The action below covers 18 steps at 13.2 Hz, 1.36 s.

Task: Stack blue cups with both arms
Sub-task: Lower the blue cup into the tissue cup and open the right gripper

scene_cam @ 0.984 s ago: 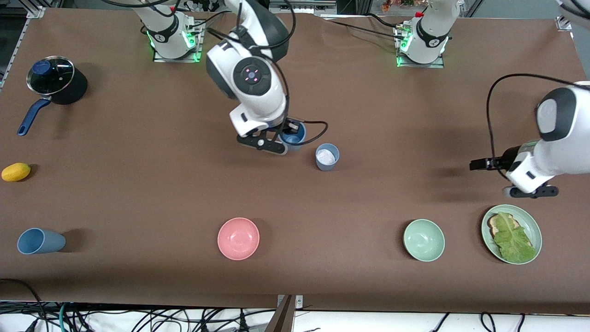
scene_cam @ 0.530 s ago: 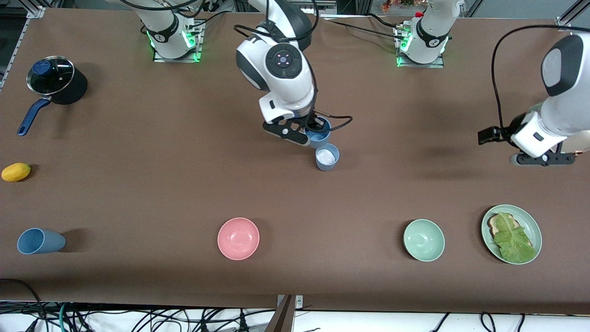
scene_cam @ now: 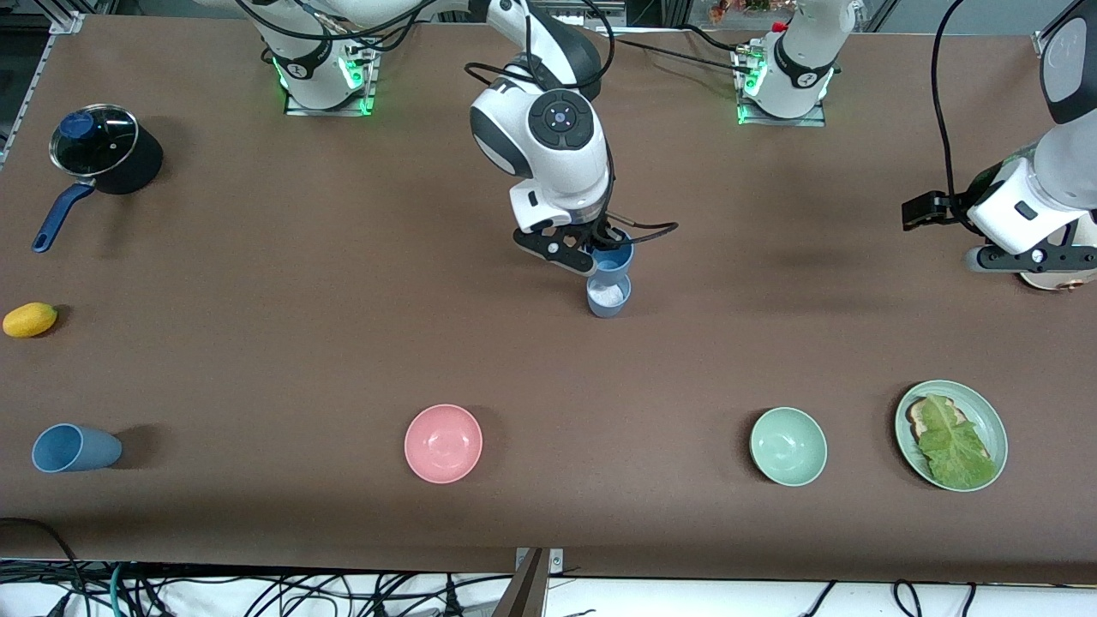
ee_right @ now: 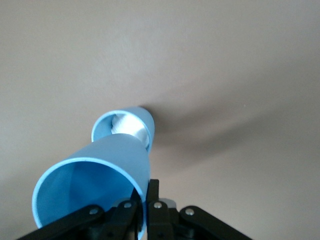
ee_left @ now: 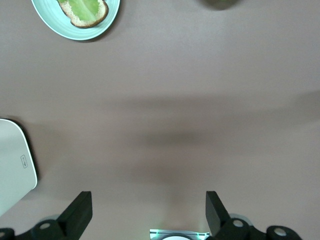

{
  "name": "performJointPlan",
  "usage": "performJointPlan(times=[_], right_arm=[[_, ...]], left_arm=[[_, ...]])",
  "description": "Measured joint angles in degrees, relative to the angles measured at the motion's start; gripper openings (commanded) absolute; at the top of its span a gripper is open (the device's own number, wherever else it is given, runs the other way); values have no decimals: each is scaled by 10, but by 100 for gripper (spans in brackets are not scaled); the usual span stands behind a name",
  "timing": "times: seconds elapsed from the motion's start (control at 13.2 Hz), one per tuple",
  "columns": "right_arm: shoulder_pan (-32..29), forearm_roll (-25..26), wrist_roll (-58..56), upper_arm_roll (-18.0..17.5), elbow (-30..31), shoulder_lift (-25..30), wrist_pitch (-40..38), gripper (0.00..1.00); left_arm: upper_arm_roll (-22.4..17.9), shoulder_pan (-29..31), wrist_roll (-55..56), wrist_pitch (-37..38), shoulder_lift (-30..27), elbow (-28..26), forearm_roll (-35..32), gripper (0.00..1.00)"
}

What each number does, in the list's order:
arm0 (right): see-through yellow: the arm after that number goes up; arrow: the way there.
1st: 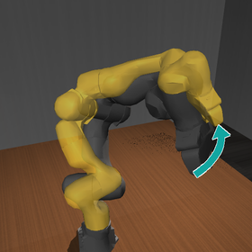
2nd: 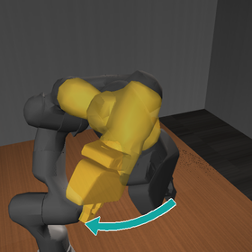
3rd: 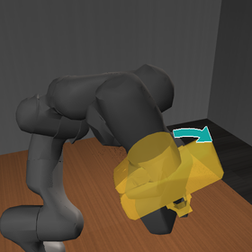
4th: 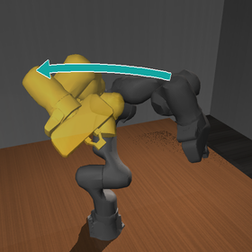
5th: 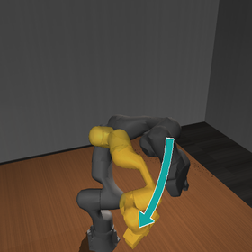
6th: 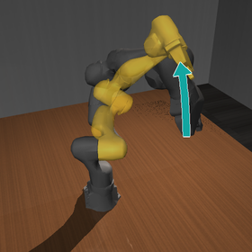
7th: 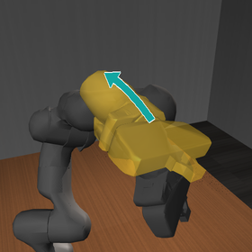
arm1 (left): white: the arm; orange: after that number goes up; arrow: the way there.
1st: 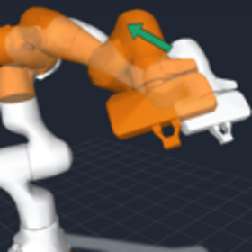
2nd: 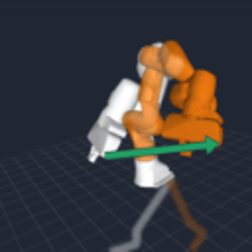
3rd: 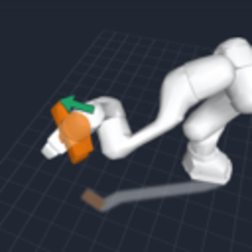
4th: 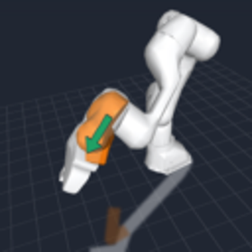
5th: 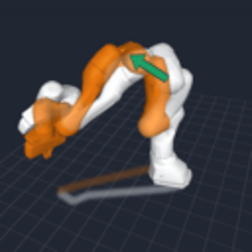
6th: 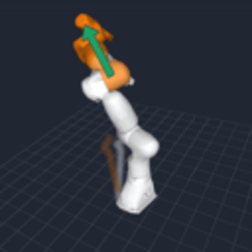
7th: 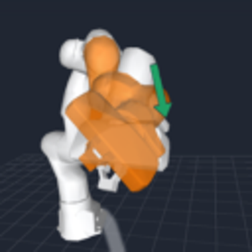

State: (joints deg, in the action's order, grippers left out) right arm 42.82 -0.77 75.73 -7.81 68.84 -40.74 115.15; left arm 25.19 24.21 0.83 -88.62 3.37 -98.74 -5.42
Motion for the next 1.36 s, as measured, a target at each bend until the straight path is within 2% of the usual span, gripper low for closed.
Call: performJointPlan(times=[0.53,1.36], right_arm=[[0,13,0,8,-1,-23,55,0],[8,23,0,11,-4,-26,30,0]], left_arm=[[0,-1,0,13,8,0,0,100],[-3,-1,0,15,10,0,0,100]])
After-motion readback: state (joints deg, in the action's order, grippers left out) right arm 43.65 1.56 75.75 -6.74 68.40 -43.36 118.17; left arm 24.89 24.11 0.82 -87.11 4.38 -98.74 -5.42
